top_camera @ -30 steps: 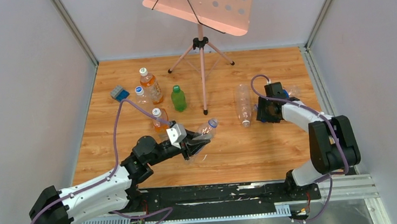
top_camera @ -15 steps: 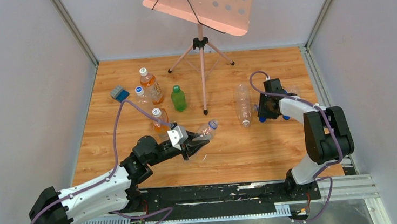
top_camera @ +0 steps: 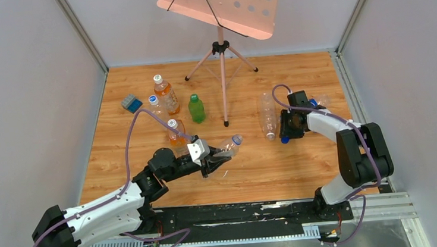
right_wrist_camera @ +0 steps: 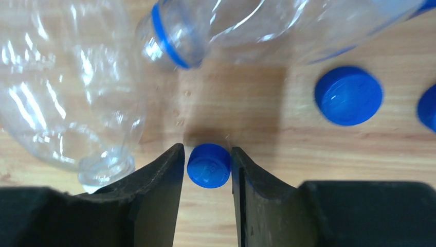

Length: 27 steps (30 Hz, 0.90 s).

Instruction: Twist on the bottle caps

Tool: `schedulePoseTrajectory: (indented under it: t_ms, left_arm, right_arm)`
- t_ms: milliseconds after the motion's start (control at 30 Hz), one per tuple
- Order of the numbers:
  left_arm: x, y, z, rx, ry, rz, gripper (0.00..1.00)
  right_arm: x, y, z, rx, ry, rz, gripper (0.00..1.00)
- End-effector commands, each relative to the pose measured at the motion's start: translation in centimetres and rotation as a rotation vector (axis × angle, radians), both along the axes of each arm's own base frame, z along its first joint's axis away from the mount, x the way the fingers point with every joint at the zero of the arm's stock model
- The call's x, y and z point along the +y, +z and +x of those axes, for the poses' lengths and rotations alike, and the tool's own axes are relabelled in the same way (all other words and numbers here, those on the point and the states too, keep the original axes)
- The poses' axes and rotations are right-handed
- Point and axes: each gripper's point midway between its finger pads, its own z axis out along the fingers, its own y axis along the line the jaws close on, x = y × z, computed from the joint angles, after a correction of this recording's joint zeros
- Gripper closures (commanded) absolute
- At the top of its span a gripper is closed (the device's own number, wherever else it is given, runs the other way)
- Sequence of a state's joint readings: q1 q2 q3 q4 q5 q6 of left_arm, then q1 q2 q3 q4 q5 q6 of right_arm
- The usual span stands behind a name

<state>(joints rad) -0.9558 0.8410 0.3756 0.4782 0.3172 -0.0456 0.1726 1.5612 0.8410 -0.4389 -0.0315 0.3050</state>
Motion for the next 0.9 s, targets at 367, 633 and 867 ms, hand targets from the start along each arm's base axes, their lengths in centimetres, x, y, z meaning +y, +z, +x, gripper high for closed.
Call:
schedulePoseTrajectory:
  t_ms: [367, 633, 867]
  left_arm:
    - [0.0, 2.7, -0.4, -0.050, -0.022, -0.032, 0.71]
    - [0.1, 2.7, -0.5, -0.052, -0.022, -0.029, 0.71]
    - [0.2, 2.5, -0.6, -0.044, -0.020, -0.020, 0.71]
  right_arm:
    - [1.8, 0.0, -3.0, 0.111, 0.100, -0.050, 0.51]
    - [1.1, -0.9, -2.6, 0.126, 0.101, -0.142, 0.52]
    - [1.1, -1.8, -2.4, 0.138, 0.107, -0.166, 0.56]
